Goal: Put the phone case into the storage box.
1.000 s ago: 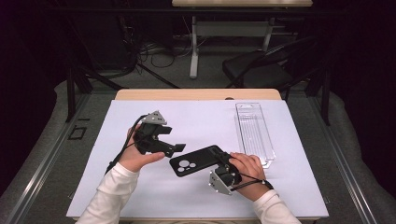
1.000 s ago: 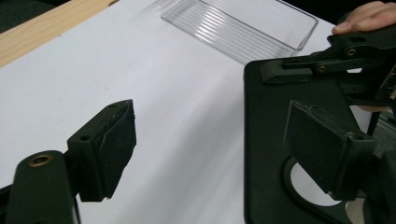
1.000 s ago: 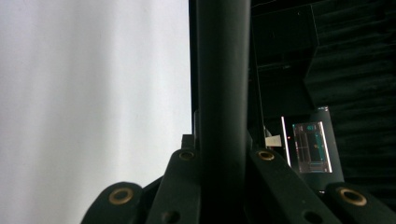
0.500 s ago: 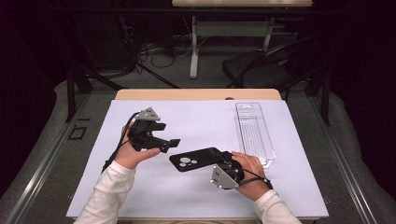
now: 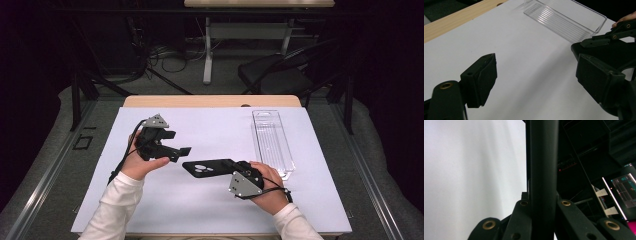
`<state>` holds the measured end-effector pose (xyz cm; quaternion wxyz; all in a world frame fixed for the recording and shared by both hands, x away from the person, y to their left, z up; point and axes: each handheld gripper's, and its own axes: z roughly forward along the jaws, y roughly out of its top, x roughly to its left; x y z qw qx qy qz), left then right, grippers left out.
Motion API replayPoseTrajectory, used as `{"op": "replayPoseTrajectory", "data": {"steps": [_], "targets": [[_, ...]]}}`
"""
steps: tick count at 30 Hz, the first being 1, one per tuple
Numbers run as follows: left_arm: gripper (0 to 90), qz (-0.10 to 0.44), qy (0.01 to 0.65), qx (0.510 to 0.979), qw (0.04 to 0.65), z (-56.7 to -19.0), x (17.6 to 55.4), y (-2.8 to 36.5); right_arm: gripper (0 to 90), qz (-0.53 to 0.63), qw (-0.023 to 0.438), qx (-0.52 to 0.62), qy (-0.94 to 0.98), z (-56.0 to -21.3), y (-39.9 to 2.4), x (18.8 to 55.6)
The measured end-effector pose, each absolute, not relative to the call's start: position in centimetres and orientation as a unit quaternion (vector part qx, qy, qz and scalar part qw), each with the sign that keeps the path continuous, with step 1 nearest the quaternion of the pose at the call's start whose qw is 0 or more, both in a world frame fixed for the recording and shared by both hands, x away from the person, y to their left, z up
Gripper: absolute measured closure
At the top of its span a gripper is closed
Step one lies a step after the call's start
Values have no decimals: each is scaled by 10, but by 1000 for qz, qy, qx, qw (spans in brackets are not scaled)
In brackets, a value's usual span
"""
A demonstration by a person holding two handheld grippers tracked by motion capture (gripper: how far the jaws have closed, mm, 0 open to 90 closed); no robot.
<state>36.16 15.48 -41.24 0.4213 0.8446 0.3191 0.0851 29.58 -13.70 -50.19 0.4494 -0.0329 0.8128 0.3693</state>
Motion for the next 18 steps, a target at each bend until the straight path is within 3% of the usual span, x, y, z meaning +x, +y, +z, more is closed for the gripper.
{"op": "replayPoseTrajectory", "data": {"steps": [18], "targets": [[184, 86, 323, 844, 420, -415, 365, 157, 877, 419, 387, 30, 821, -502, -143, 303]]}}
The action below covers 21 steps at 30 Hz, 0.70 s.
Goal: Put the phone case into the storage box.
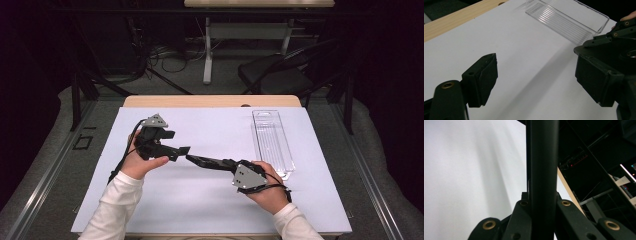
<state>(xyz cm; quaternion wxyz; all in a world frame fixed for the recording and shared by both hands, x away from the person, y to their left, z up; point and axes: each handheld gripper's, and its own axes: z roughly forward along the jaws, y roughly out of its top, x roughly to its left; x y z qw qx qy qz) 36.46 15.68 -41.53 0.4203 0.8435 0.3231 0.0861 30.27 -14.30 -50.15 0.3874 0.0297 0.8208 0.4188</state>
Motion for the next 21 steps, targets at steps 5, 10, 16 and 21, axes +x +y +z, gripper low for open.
{"op": "replayPoseTrajectory", "data": {"steps": [5, 10, 16, 21], "targets": [[205, 90, 322, 844, 419, -417, 366, 157, 878, 432, 368, 38, 823, -501, -144, 305], [213, 88, 323, 843, 422, -416, 365, 158, 878, 452, 345, 56, 821, -502, -148, 307], [226, 90, 311, 845, 426, -414, 363, 157, 878, 468, 324, 74, 819, -502, -152, 311], [242, 87, 305, 846, 428, -415, 363, 157, 877, 477, 309, 82, 819, -503, -153, 313]]}}
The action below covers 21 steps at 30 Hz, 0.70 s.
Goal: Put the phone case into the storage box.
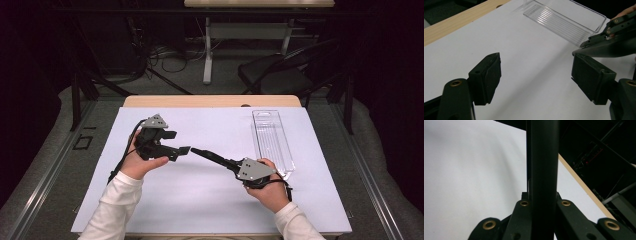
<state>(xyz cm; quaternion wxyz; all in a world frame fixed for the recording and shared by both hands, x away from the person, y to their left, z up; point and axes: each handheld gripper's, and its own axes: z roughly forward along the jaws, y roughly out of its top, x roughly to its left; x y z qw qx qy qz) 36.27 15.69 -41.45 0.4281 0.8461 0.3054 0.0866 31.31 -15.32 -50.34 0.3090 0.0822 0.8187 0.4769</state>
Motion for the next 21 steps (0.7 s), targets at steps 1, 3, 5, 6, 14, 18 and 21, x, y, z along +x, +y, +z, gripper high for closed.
{"op": "replayPoseTrajectory", "data": {"steps": [1, 3, 5, 6, 14, 18, 21], "targets": [[246, 86, 303, 846, 429, -415, 363, 157, 877, 481, 305, 84, 818, -503, -154, 314], [248, 83, 296, 847, 433, -415, 363, 157, 877, 487, 298, 90, 816, -503, -155, 315], [257, 81, 292, 847, 436, -415, 362, 156, 878, 494, 289, 96, 814, -503, -156, 316], [261, 80, 288, 848, 437, -415, 362, 155, 877, 498, 287, 98, 812, -503, -157, 316], [292, 61, 270, 852, 444, -416, 360, 151, 877, 503, 277, 104, 812, -504, -158, 318], [337, 49, 259, 857, 443, -416, 358, 148, 877, 505, 272, 107, 812, -504, -158, 318], [352, 42, 251, 860, 442, -417, 356, 145, 877, 509, 269, 108, 811, -504, -159, 318]]}}
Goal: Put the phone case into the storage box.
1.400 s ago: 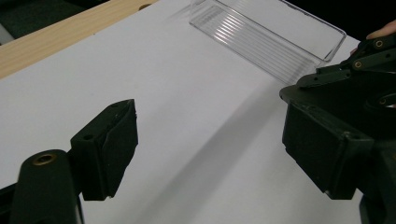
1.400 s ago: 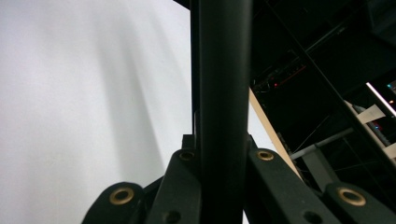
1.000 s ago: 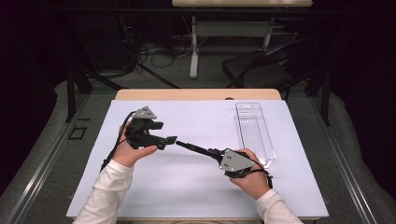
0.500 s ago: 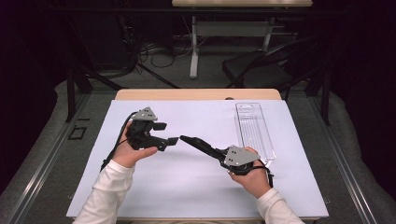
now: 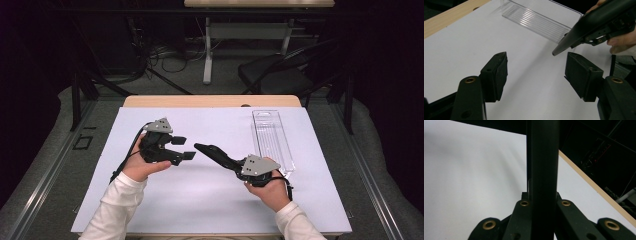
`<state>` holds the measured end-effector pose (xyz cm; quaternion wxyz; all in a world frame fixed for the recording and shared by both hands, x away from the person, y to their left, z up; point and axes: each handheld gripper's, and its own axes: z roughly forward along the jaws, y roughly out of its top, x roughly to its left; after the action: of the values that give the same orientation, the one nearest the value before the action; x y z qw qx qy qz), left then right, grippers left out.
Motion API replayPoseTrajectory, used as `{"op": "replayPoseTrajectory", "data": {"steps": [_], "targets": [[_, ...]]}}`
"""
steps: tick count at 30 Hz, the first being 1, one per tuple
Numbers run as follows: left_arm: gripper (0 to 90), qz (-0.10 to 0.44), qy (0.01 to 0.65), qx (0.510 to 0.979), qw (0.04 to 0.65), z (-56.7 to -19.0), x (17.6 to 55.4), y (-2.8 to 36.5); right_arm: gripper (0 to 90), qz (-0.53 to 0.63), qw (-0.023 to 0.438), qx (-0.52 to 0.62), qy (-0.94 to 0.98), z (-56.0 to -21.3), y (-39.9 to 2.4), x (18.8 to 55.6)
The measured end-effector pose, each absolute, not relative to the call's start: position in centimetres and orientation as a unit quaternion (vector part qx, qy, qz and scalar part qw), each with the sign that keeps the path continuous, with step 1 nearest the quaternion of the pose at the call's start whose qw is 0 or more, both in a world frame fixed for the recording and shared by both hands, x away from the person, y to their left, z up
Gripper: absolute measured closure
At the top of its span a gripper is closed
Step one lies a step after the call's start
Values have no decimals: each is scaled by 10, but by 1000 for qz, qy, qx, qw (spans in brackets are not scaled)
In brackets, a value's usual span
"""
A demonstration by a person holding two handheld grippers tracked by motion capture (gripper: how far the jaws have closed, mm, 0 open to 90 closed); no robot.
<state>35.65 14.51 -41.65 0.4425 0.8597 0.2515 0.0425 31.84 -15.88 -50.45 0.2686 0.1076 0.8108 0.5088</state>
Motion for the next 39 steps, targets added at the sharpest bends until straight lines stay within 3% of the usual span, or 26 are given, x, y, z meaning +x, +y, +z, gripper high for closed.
{"op": "replayPoseTrajectory", "data": {"steps": [39], "targets": [[453, 10, 190, 862, 470, -418, 346, 125, 877, 527, 236, 92, 811, -507, -154, 317]]}}
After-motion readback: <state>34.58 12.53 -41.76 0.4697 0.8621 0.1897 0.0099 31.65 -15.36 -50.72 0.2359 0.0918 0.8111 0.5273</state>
